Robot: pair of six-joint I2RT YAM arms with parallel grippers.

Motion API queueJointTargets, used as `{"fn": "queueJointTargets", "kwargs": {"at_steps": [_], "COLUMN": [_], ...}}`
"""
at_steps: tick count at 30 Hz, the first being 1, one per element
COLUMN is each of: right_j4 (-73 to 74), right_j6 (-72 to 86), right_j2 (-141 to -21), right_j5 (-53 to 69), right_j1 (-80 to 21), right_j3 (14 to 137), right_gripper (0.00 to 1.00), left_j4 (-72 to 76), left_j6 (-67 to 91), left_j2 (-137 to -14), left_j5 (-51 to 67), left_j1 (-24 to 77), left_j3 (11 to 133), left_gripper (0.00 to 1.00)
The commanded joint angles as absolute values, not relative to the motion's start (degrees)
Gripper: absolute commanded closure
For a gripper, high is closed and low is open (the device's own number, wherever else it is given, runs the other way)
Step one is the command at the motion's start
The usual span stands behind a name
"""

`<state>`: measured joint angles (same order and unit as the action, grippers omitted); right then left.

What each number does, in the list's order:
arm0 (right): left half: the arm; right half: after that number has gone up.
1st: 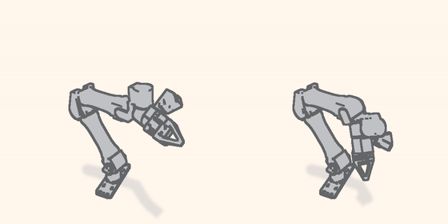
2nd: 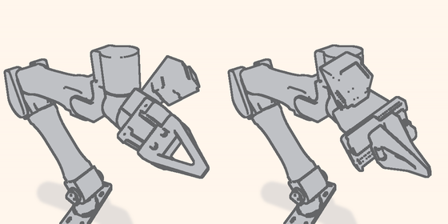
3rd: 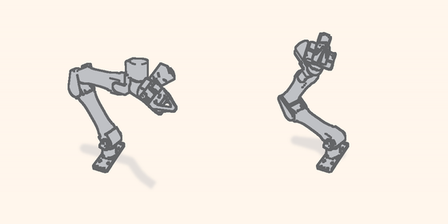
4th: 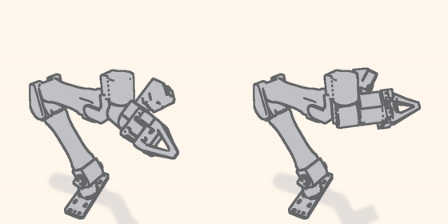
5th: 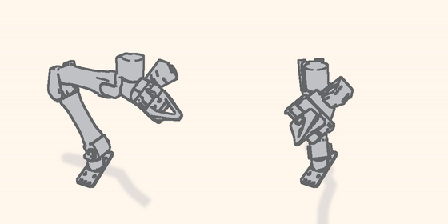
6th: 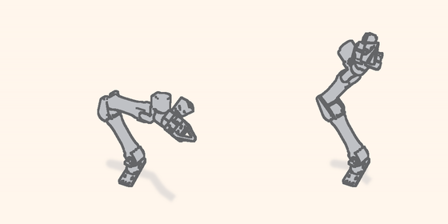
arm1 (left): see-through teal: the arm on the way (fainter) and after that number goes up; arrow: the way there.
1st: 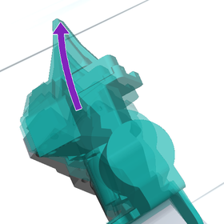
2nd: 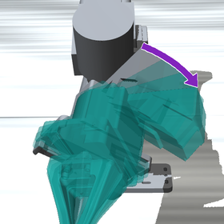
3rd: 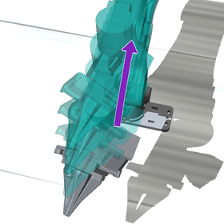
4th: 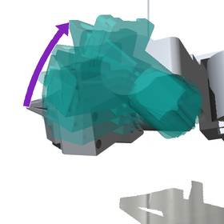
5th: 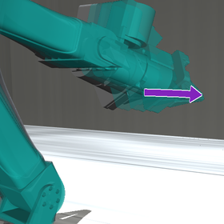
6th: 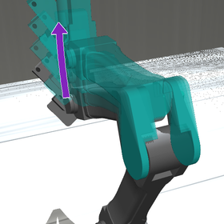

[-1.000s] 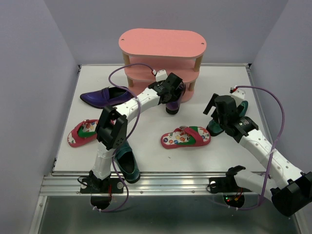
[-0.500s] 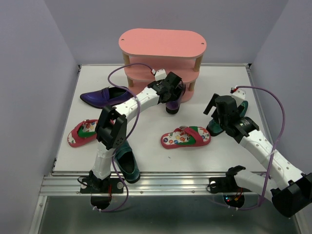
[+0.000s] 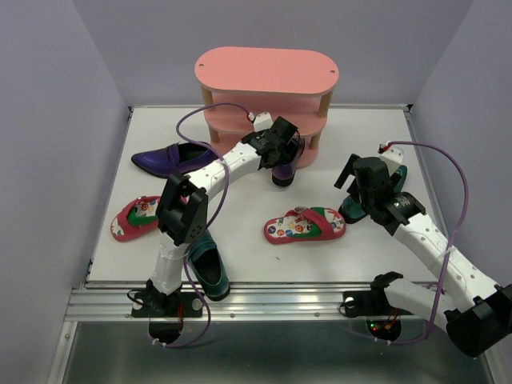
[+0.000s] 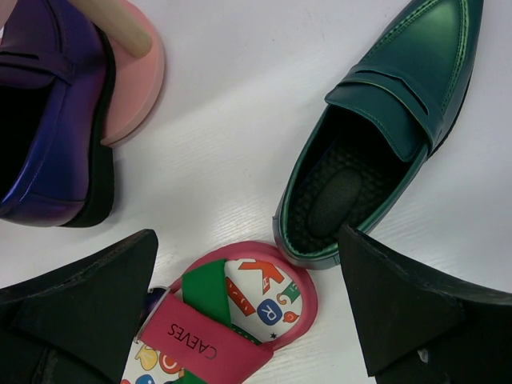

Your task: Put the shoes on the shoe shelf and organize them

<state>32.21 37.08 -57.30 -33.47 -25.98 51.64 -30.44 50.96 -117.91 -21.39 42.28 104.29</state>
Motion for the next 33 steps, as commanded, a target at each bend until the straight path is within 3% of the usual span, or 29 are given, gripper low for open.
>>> {"fn": "queueJointTargets", "kwargs": {"at_steps": [1,29,31,33], "right_j4": [31.9,31.99,31.99,31.91], "right_j6": [36.83,36.21,36.12,36.21], "right_j2": [-56.43,-56.34,-56.25,-56.16], "right_j5": [-34.54,-34.63,-34.72,-34.72], "right_j1": [-26.28,-26.28,-26.28,-26.28], "right_j3": [51.85,51.59,51.5,51.42], "right_gripper": [0.0,0.0,0.0,0.0], "left_j4": [-22.23,-17.4,-17.75,-18.28], "left_j6": [51.77,55.54,55.63,55.81], "left_j2": [-112.41,-115.57,-115.93,-116.19], "left_j5": [-24.87,-21.62,-21.27,-21.27], "left_j1": [41.4,41.22,41.31,41.31], "left_j3": [109.33,108.46,108.54,108.54], "left_gripper": [1.0,1.0,0.95,0.84]}}
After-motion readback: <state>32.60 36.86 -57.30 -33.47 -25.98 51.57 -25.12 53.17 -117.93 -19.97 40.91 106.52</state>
